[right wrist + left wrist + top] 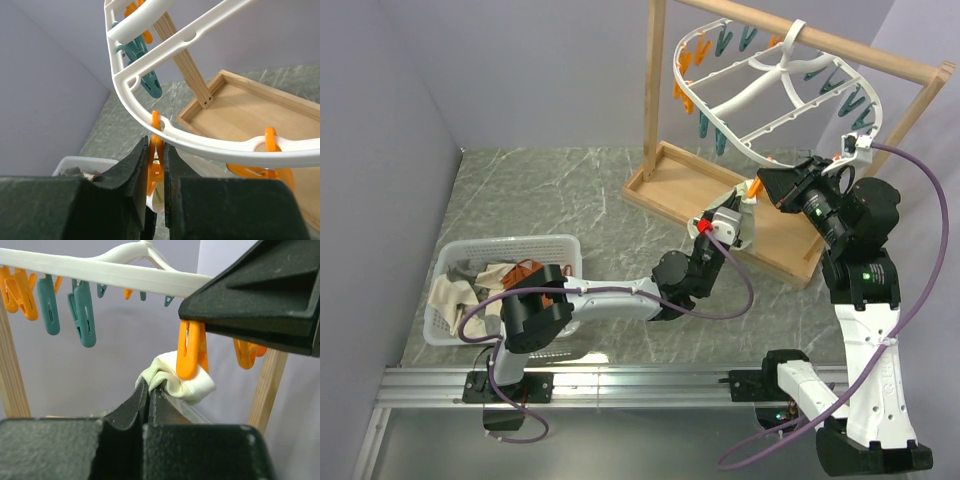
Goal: Clip the underwear to the hanger
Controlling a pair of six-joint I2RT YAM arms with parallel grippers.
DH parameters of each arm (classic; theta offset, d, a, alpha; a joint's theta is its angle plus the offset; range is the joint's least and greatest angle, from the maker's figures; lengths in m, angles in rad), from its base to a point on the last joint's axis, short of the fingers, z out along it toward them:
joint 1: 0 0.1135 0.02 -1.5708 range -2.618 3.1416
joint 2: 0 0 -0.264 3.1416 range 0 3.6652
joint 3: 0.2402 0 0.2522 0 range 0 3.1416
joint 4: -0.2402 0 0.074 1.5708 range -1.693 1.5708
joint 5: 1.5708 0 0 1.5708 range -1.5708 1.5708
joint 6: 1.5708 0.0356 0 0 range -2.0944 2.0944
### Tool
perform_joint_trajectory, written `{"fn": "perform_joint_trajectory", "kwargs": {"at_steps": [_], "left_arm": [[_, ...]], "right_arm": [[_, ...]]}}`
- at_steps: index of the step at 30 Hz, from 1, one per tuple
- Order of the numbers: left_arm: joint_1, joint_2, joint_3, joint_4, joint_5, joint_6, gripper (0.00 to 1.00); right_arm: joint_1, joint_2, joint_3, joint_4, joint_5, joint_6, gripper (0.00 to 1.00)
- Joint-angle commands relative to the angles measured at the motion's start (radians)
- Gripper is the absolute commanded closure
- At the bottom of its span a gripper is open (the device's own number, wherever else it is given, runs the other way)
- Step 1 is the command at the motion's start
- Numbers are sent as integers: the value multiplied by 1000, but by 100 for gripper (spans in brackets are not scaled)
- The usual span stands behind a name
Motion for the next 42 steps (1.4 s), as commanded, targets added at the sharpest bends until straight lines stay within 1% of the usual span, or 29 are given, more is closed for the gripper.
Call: {"fn": "perform_joint_trajectory", "kwargs": {"at_steps": [1,12,17,28,29,30,31,32,34,38,42], "left_arm": [[-11,5,55,23,-6,-13,100],[-23,7,59,22,5,-12,100],[-28,13,72,8,2,-20,100],[-30,28,106,-15,6,-26,100],[-30,28,106,-14,8,-25,100],[-30,28,107,-14,9,-25,100],[-30,28,109,-18,11,-26,100],[-30,30,112,-18,11,-26,100],[-30,31,113,-14,11,-25,100],[-30,31,115,-17,9,-25,100],[-30,34,119,-17,11,-26,100]], "right_arm": [[10,-25,-17,-4,-38,12,100],[9,-39,-39,25,-13,35,100],[10,-44,-51,41,-26,64,100],[10,-42,-53,22,-49,72,100],[10,-41,-51,19,-49,70,97],[9,-42,-51,19,-47,69,91],[10,-42,-53,21,-47,69,88],[9,-44,-51,21,-49,70,80],[9,-41,-50,18,-49,72,72],[10,-42,-45,11,-46,63,62],[10,-45,-43,10,-44,58,59]]}}
